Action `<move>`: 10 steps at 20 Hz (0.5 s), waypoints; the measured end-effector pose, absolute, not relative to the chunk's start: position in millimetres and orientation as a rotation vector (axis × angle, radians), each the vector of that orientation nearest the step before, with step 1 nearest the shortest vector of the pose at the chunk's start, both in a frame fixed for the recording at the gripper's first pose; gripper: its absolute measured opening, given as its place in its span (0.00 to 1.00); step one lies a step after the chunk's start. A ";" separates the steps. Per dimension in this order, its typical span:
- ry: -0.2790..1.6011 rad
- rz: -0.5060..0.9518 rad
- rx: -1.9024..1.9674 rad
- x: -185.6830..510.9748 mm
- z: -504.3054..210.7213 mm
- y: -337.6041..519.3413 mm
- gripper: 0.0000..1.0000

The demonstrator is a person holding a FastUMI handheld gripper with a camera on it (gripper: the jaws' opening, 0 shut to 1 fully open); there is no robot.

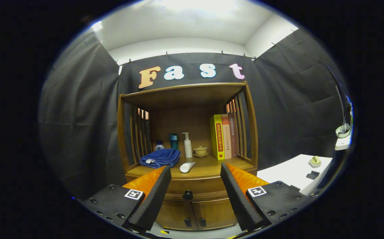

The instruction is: Pull open the drawer, take out the items inside it, and place them on the countertop above the cabinet.

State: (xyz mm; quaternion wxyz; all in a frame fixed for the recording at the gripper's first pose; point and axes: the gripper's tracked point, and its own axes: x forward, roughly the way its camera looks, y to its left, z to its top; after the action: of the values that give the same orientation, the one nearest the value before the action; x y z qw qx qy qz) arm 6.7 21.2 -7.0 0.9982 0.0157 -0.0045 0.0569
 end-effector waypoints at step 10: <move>-0.018 0.121 0.038 5.7 -2.1 23.7 0.98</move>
State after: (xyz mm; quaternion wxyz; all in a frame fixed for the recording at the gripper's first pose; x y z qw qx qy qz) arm 5.7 23.7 -2.1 0.9980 0.0191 -0.0092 0.0603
